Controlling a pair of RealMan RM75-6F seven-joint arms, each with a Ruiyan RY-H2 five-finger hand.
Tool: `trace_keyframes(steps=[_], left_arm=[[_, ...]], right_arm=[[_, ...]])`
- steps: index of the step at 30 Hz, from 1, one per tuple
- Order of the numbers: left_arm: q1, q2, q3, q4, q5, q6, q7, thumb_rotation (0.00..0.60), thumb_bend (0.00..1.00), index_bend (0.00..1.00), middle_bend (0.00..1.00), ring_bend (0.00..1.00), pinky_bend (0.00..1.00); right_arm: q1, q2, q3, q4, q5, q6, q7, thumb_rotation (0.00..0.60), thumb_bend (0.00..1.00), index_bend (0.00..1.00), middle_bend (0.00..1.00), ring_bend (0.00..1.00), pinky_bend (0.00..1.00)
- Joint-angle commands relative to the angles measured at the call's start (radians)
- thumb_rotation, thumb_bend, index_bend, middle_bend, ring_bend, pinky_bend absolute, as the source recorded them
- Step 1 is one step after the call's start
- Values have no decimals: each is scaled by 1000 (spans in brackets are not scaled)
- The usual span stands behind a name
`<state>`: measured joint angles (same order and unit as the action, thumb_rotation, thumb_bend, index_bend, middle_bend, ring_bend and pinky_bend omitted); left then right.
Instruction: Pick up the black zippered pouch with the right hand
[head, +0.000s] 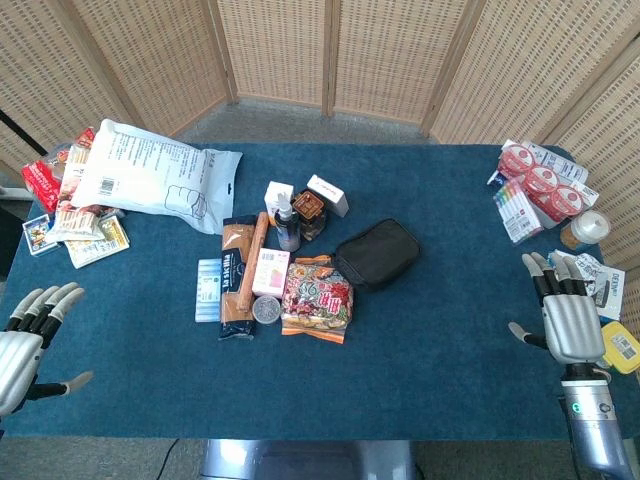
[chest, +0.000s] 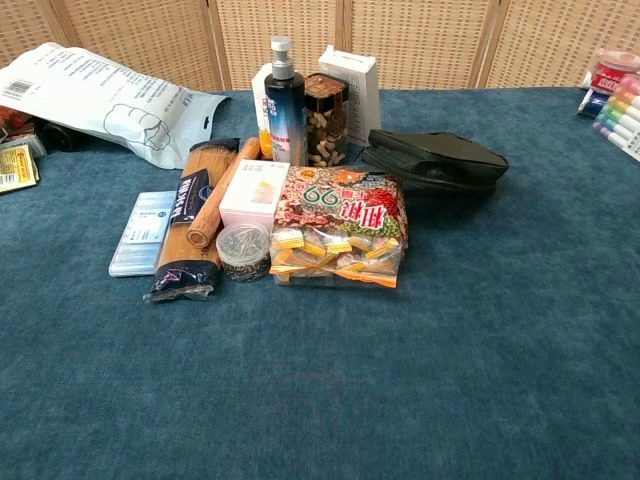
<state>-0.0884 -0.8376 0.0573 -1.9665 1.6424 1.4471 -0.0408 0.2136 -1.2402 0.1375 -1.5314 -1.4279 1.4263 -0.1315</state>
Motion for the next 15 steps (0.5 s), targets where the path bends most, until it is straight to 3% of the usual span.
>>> trace_keyframes(steps=[1,10,15], left_arm=[[1,0,1,-1,2,1,2,600,6,0,0,0,0],[7,4,-4,-2,0,17,-11,600,6,0,0,0,0],[4,2,-10,1,-15,9,-13,600,5,0,0,0,0]], right_arm=[[1,-1,-2,1,-2,-2,0,600,0,0,0,0,0],[14,-25,-7,-1,-10,-26,42,600,0,0,0,0,0],[47,-83,-3,26,-16,-62,63,600,0,0,0,0,0]])
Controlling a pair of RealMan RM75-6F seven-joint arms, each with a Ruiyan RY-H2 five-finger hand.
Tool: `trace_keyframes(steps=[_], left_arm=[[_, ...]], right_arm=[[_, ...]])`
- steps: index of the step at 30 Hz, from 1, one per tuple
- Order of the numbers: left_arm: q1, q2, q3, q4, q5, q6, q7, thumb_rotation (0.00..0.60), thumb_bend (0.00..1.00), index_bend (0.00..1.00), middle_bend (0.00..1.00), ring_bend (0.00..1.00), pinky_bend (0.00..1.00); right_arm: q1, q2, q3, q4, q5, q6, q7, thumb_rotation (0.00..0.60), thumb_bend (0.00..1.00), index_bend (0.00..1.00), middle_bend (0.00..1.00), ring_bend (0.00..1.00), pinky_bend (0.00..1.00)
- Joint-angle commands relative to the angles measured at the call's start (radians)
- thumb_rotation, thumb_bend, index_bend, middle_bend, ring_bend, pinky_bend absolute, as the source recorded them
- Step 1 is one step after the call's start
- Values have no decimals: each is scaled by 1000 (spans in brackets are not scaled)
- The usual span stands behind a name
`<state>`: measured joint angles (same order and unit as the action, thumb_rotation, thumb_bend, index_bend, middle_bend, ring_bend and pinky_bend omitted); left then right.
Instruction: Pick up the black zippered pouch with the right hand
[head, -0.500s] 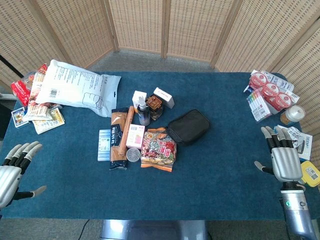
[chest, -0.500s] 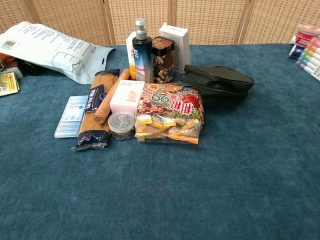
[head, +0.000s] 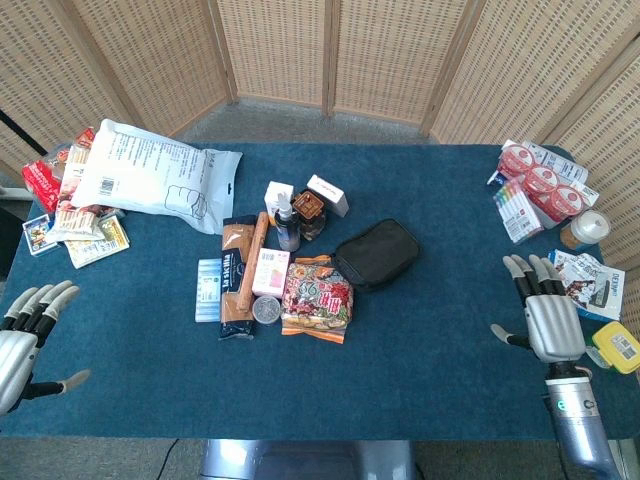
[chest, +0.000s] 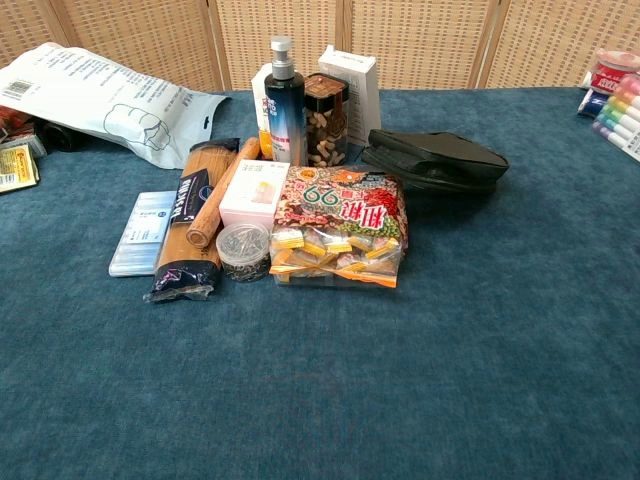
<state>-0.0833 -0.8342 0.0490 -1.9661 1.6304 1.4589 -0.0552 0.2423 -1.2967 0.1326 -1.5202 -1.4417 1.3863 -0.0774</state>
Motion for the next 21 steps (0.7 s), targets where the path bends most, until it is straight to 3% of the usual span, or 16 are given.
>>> trace_keyframes(steps=[1,14,21], left_arm=[[-2,-2,-2,1,-5,-4,4,600,6,0,0,0,0],[-21,-11,-22,15,-70,-45,-2,600,6,0,0,0,0],[-24,-11,-29,20,-97,-55,-11,600,5,0,0,0,0]], right_arm=[[27,-37,4,19,0,-34,11,600,0,0,0,0,0],[176,-232,84,119,77,-174,14,600,0,0,0,0,0],[231,-351,89,237,89,-211,38,600,0,0,0,0,0]])
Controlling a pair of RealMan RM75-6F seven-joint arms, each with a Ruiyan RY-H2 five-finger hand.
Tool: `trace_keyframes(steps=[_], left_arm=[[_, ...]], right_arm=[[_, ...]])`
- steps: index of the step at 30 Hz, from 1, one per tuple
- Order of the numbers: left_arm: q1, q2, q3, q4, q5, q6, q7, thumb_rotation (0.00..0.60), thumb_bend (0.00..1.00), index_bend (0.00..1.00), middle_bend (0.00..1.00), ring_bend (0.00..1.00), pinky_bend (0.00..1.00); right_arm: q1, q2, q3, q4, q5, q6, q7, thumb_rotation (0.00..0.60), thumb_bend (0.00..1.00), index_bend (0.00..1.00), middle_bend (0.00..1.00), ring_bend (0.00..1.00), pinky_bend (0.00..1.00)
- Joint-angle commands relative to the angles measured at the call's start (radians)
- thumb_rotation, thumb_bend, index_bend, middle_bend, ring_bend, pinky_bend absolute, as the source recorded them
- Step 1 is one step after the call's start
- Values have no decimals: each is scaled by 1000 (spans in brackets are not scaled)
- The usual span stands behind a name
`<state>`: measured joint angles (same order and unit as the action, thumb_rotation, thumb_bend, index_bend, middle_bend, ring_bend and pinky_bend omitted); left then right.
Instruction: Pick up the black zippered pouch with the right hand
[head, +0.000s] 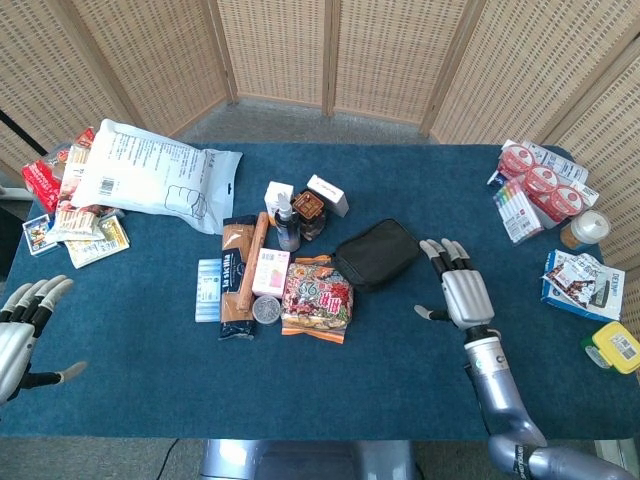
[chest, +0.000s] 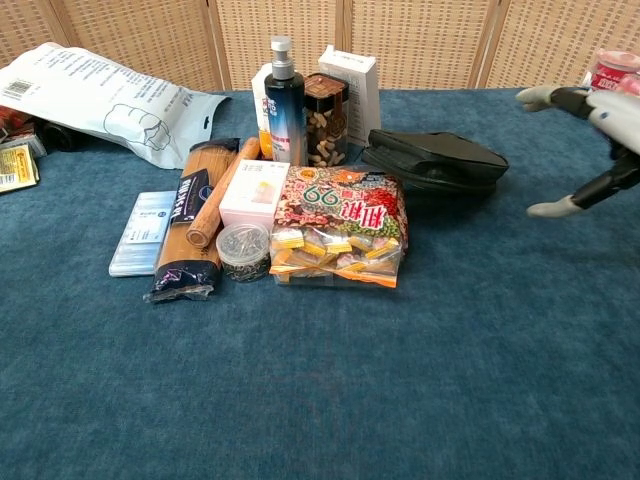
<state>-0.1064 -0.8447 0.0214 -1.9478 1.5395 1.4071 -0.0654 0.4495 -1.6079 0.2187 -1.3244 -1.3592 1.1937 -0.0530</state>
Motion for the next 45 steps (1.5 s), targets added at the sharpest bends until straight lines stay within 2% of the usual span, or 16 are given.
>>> trace_keyframes(steps=[1,22,45], left_arm=[[-1,-1,-2,2,-9,-5,0,600,5,0,0,0,0],[-15,-19,-14,6,-60,-40,29,600,6,0,0,0,0],[-21,-32,-20,9,-94,-58,49,600,6,0,0,0,0]], right_arm=[[28,-50,3,54,8,-22,20,600,0,0,0,0,0],[116,-206,44,232,32,-47,108,600,0,0,0,0,0],[180,-286,73,313,47,-60,171,600,0,0,0,0,0]])
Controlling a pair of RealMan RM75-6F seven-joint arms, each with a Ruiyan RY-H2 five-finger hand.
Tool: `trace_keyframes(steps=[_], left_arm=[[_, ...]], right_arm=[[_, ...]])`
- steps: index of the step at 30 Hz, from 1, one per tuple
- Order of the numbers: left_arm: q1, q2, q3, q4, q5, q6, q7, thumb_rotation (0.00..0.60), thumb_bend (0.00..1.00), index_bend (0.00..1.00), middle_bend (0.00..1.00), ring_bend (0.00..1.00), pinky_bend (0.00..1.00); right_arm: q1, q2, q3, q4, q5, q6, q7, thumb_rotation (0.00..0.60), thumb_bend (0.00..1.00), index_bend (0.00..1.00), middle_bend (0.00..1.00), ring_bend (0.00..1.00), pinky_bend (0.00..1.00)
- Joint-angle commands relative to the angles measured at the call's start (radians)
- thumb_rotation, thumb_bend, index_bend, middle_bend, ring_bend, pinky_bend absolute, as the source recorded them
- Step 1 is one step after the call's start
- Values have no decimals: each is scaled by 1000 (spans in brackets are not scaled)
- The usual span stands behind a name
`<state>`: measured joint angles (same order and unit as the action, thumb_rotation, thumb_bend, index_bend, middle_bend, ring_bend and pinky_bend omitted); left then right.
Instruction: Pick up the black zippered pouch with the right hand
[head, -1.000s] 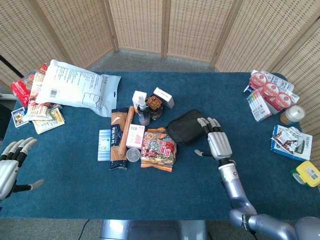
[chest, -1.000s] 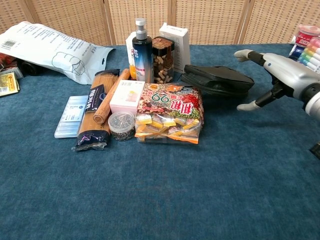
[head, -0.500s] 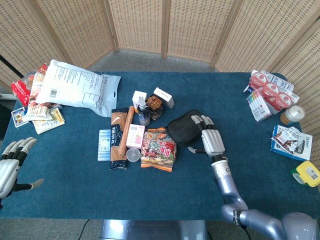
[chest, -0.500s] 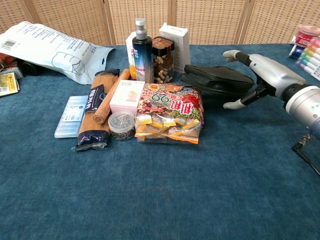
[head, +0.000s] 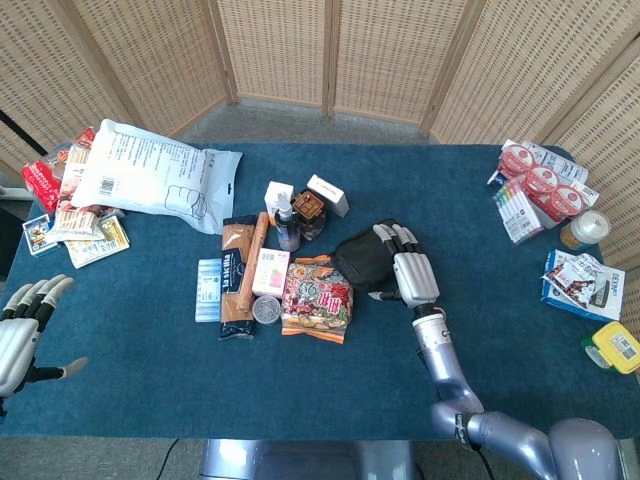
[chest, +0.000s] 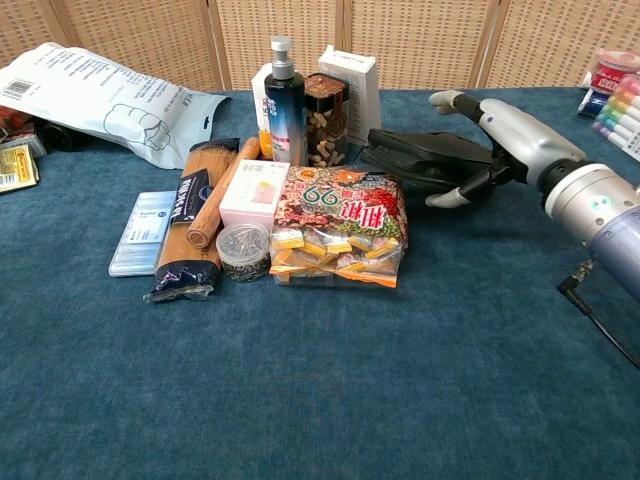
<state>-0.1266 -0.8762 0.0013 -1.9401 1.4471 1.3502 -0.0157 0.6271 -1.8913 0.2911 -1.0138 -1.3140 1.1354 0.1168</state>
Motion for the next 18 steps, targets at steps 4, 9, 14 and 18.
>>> trace_keyframes(steps=[4,9,14,18], left_arm=[[0,1,-1,2,-3,-1,-5,600,5,0,0,0,0],[0,3,-2,4,-4,-2,-8,600,6,0,0,0,0],[0,2,-2,4,-4,-1,-7,600,5,0,0,0,0],[-1,0,-3,4,-7,-4,-5,600,6,0,0,0,0]], right_arm=[[9,-16,5,14,3,2,16,600,0,0,0,0,0],[17,-59,13,68,-15,39,88,600,0,16,114,91,161],[29,-132,20,178,-41,105,163,600,46,347,529,512,545],[40,-166,24,236,-49,123,210,600,174,449,652,636,659]])
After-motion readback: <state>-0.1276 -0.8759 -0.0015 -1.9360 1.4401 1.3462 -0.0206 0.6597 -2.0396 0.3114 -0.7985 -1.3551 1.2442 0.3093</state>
